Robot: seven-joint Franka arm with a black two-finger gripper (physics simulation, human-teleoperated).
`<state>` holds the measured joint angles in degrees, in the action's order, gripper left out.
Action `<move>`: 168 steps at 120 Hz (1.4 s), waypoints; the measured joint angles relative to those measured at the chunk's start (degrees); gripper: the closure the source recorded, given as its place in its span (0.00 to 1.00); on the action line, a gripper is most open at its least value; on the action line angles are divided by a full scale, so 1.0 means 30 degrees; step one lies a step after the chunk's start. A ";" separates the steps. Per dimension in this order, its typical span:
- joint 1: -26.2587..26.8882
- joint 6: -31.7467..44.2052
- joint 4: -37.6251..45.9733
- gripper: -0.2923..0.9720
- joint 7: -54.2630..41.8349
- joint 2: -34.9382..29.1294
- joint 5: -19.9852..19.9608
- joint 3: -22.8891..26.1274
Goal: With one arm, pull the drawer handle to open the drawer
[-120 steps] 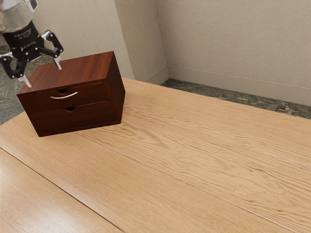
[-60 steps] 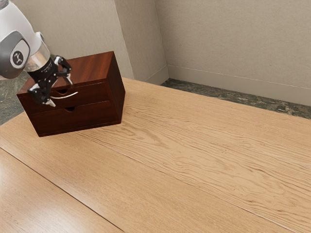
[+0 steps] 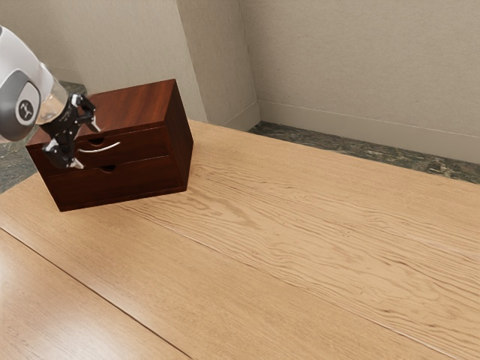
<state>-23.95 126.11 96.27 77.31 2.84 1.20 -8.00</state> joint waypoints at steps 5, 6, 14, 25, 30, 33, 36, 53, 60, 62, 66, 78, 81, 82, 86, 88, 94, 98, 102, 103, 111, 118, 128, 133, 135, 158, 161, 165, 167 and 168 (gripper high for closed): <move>-0.0154 0.0090 0.0029 0.23 0.0110 0.0139 -0.0014 0.0001; -0.0181 0.0111 0.0037 0.23 0.0131 0.0169 -0.0016 0.0001; -0.0304 0.0322 0.0092 0.23 0.0290 0.0375 -0.0030 0.0001; -0.0216 0.0596 0.0120 0.23 0.0482 0.0615 -0.0044 0.0001; -0.0143 0.0749 0.0133 0.23 0.0560 0.0754 -0.0058 0.0002; -0.0111 0.0836 0.0126 0.23 0.0604 0.0870 -0.0156 0.0002; -0.0091 0.0918 0.0129 0.23 0.0646 0.0951 -0.0247 0.0002; -0.0200 0.1300 0.0115 0.23 0.0849 0.1278 -0.0531 0.0002; -0.0270 0.1408 0.0115 0.23 0.0918 0.1318 -0.0581 0.0002; -0.0291 0.1433 0.0114 0.23 0.0936 0.1322 -0.0591 0.0002; -0.0323 0.1478 0.0115 0.23 0.0971 0.1331 -0.0608 0.0002; -0.0343 0.1569 0.0114 0.23 0.1066 0.1321 -0.0639 0.0002; -0.0339 0.1585 0.0114 0.23 0.1087 0.1321 -0.0644 0.0002; -0.0339 0.1590 0.0114 0.23 0.1094 0.1321 -0.0645 0.0002; -0.0343 0.1612 0.0101 0.23 0.1121 0.1320 -0.0662 0.0002; -0.0356 0.1621 0.0096 0.23 0.1134 0.1328 -0.0696 0.0002; -0.0430 0.1679 0.0089 0.23 0.1169 0.1345 -0.0773 0.0002; -0.0479 0.1731 0.0079 0.23 0.1190 0.1368 -0.0809 0.0002; -0.0513 0.1770 0.0064 0.23 0.1211 0.1400 -0.0841 0.0002; -0.0526 0.1779 0.0059 0.23 0.1216 0.1405 -0.0848 0.0002; -0.0668 0.1846 0.0015 0.23 0.1254 0.1504 -0.0942 0.0002; -0.0743 0.1929 -0.0016 0.23 0.1283 0.1646 -0.1047 0.0002; -0.0750 0.2058 -0.0036 0.23 0.1317 0.1765 -0.1132 0.0002; -0.0752 0.2161 -0.0051 0.23 0.1332 0.1823 -0.1157 0.0018; -0.0749 0.2201 -0.0053 0.23 0.1337 0.1861 -0.1165 0.0021; -0.0764 0.2592 -0.0514 0.23 0.1392 0.2457 -0.1308 0.0032; -0.0824 0.2631 -0.0557 0.23 0.1396 0.2525 -0.1319 0.0032; -0.0918 0.2676 -0.0598 0.23 0.1402 0.2578 -0.1337 0.0032; -0.0965 0.2696 -0.0611 0.23 0.1405 0.2594 -0.1349 0.0032; -0.0987 0.2706 -0.0617 0.23 0.1406 0.2600 -0.1355 0.0032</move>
<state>-26.91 134.22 94.42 81.53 10.64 -2.87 -7.91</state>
